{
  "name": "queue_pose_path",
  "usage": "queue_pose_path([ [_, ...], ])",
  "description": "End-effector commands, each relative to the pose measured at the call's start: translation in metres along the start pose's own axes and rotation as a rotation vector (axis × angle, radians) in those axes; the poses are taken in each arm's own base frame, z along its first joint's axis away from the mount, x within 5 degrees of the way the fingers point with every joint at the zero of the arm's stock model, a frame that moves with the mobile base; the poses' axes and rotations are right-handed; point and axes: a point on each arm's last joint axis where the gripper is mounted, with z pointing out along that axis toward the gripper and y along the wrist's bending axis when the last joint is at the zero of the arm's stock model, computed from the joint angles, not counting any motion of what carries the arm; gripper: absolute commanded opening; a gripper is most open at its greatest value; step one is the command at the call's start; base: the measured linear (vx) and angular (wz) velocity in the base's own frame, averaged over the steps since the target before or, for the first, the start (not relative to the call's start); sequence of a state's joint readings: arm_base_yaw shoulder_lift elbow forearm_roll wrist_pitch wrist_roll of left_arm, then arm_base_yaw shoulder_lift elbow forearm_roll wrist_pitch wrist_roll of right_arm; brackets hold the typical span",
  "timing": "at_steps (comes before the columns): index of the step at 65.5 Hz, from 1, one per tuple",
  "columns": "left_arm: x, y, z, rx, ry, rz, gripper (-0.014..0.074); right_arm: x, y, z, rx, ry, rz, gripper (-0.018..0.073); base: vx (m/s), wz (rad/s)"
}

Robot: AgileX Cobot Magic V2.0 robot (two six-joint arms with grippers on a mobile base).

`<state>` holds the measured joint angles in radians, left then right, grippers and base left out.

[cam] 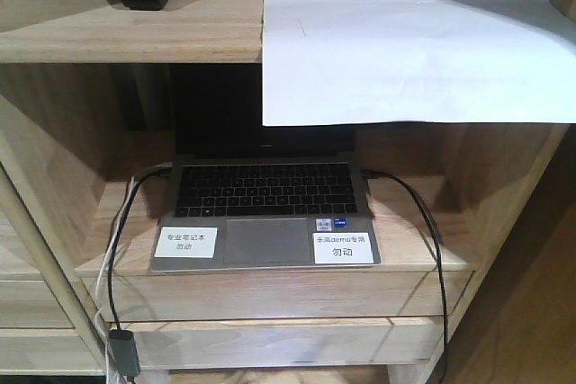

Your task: Grab stapler and paper to desk for stapling

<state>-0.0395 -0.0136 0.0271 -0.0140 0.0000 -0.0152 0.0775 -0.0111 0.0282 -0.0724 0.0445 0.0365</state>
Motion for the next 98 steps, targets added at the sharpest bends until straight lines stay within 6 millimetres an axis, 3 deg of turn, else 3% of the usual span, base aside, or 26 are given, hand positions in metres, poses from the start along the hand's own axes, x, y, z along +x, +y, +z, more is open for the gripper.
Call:
queue_pose_path([
  [1,0.002,0.000,-0.001,0.001,-0.059,-0.018,-0.0007,-0.006,0.000,-0.001,0.005,-0.081,-0.014,-0.0009,0.00,0.00],
  [73,-0.001,0.000,-0.001,0.001,-0.088,-0.018,-0.0007,-0.006,0.000,-0.001,0.005,-0.081,-0.014,-0.0009,0.00,0.00],
  [85,-0.018,0.000,-0.004,0.004,-0.272,-0.017,-0.0007,-0.006,0.000,-0.001,0.005,-0.081,-0.014,-0.0009,0.00,0.00],
  [98,-0.061,-0.001,-0.013,0.009,-0.465,-0.019,-0.0007,-0.006,0.000,-0.001,0.005,-0.081,-0.014,-0.0009,0.00,0.00],
])
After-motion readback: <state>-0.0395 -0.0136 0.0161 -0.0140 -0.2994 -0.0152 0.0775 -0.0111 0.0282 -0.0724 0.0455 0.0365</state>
